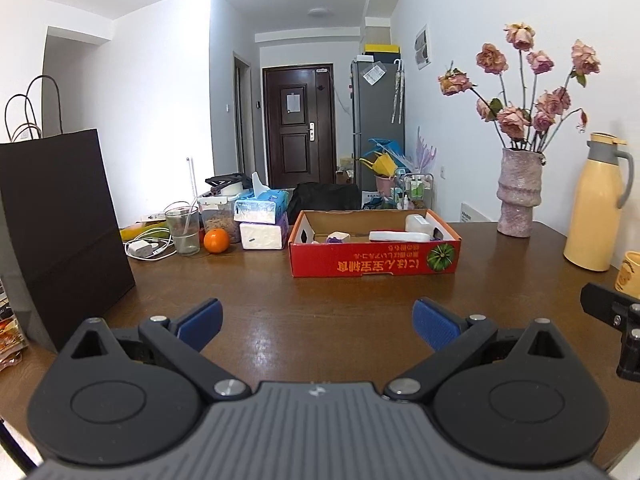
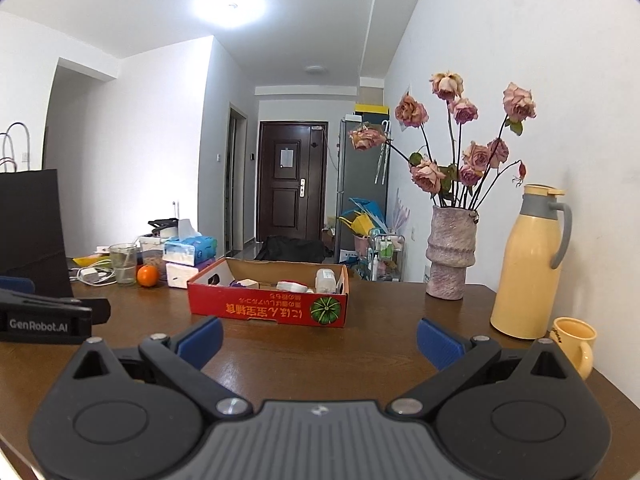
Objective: Organize rigid objects
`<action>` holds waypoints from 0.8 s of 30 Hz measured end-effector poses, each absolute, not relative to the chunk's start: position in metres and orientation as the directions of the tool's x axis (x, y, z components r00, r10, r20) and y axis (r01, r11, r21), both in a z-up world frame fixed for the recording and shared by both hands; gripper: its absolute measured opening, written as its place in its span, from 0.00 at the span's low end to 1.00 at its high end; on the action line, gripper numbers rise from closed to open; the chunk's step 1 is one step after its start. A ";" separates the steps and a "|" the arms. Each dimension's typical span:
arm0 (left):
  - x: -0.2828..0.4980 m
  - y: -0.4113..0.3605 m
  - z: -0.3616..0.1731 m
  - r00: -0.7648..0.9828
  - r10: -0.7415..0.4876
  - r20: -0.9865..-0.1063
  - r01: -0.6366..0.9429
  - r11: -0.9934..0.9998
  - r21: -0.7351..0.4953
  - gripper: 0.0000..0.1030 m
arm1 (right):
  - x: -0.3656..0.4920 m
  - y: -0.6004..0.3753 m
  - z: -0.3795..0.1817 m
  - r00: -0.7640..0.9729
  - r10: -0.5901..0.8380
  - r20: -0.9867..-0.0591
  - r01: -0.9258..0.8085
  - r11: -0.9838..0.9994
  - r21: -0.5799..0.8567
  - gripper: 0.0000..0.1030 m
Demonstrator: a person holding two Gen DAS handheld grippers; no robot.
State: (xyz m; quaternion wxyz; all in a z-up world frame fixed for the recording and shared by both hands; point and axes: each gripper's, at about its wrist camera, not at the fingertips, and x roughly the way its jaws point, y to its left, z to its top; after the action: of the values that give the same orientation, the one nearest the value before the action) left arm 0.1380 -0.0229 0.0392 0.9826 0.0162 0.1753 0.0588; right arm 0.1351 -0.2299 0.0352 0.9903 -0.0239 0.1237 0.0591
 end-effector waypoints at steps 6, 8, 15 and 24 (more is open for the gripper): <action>0.109 -0.026 0.035 0.935 0.110 -0.338 -0.099 0.994 0.050 1.00 | 0.102 -0.231 0.034 0.964 0.125 -0.236 -0.137 0.990 -0.034 1.00; 0.100 -0.028 0.034 0.937 0.103 -0.335 -0.094 0.995 0.044 1.00 | 0.095 -0.231 0.034 0.964 0.127 -0.234 -0.140 0.989 -0.039 1.00; 0.084 -0.032 0.032 0.937 0.103 -0.332 -0.093 0.995 0.047 1.00 | 0.078 -0.234 0.034 0.966 0.129 -0.223 -0.142 0.989 -0.044 1.00; 0.076 -0.037 0.033 0.941 0.099 -0.323 -0.089 0.995 0.048 1.00 | 0.066 -0.237 0.035 0.968 0.133 -0.211 -0.146 0.988 -0.047 1.00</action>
State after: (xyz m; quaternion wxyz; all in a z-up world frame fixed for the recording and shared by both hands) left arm 0.0755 -0.0371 0.0332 0.9851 0.0162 0.1645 0.0477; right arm 0.0665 -0.2366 0.0349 0.9916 -0.0309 0.1043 0.0704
